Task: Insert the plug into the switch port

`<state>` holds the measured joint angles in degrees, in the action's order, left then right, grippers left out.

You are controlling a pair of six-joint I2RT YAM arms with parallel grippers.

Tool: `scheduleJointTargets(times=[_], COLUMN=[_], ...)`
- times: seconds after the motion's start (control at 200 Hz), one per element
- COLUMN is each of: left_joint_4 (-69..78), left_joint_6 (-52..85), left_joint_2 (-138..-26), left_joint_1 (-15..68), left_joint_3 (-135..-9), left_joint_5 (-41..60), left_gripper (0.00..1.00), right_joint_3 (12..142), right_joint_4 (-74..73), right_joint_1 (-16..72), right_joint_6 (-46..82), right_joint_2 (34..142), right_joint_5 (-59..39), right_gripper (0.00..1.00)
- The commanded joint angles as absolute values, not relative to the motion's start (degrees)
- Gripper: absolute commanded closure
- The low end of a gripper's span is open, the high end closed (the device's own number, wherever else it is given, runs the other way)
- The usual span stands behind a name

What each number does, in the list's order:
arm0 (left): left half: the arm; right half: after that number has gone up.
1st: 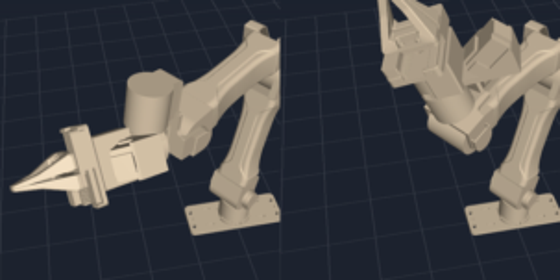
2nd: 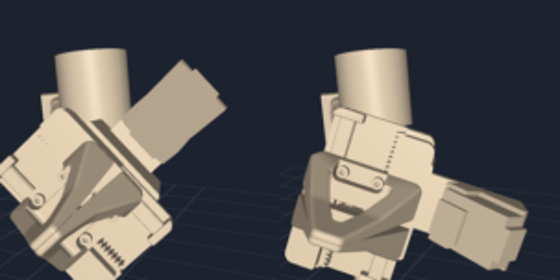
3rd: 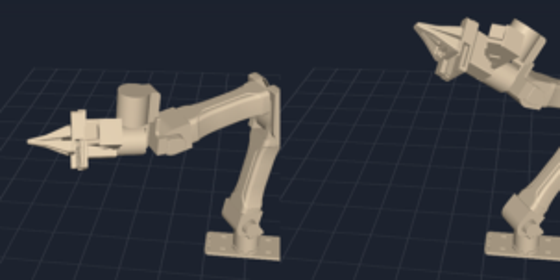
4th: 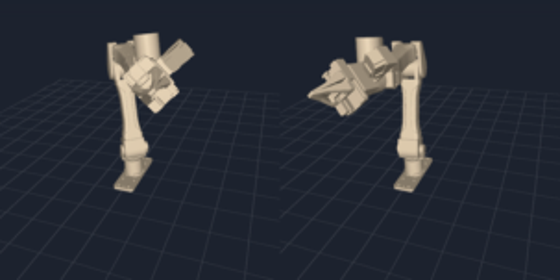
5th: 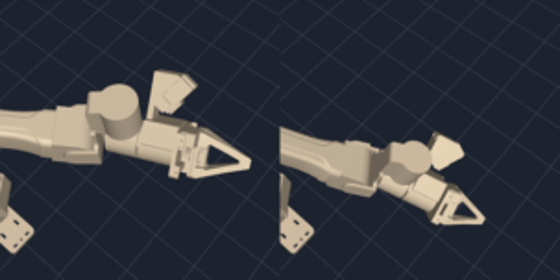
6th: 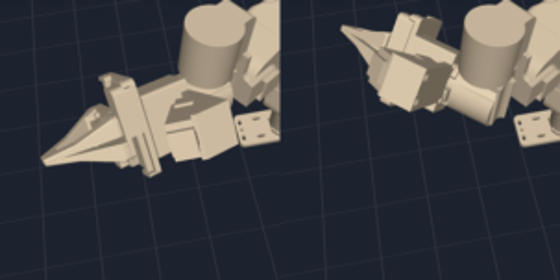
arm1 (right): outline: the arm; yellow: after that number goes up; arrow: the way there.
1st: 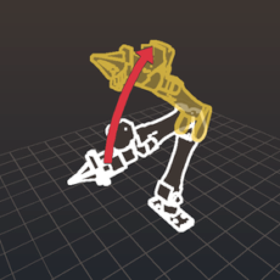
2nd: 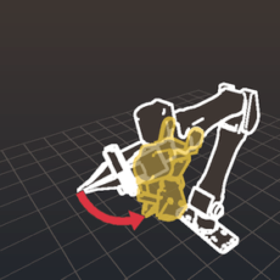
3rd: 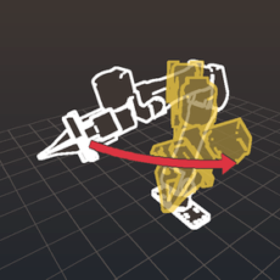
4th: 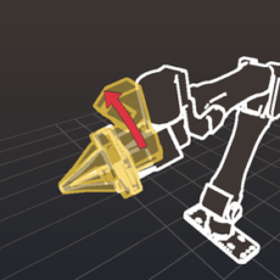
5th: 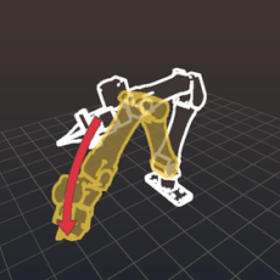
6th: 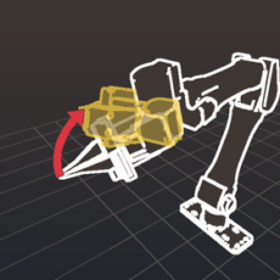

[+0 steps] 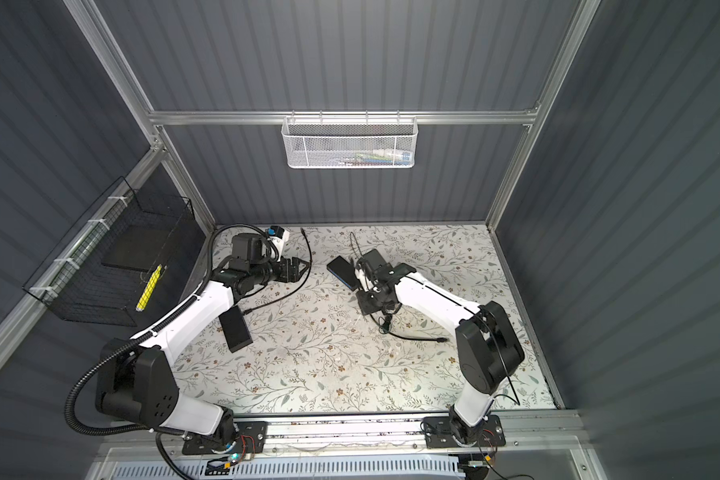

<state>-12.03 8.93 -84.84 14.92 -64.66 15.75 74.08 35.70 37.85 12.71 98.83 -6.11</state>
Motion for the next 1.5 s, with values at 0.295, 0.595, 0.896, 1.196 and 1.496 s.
scheduleJointTargets(times=[0.295, 0.595, 0.896, 1.196, 1.496], left_joint_4=[-13.6, -17.3, -18.1, -18.6, -17.2], left_joint_6=[14.9, 11.9, 10.6, 9.3, 8.9], left_joint_2=[-78.8, -78.2, -78.3, -79.0, -80.1], left_joint_1=[5.4, 5.6, 6.6, 8.3, 8.3], left_joint_3=[-62.7, -65.1, -65.2, -65.9, -64.8], left_joint_5=[15.2, 17.0, 17.6, 17.6, 17.8], left_gripper=[0.23, 0.26, 0.29, 0.28, 0.28], right_joint_3=[71.4, 72.0, 74.0, 75.8, 77.8], right_joint_4=[34.3, 36.6, 40.8, 47.5, 46.5], right_joint_1=[38.5, 31.3, 25.8, 25.3, 28.4], right_joint_6=[11.1, 8.3, 0.2, -8.4, -7.8], right_joint_2=[108.5, 111.4, 111.9, 114.0, 107.3], right_joint_5=[-4.5, -2.7, 1.9, -0.6, 2.1], right_gripper=[1.00, 1.00, 1.00, 0.92, 0.60])
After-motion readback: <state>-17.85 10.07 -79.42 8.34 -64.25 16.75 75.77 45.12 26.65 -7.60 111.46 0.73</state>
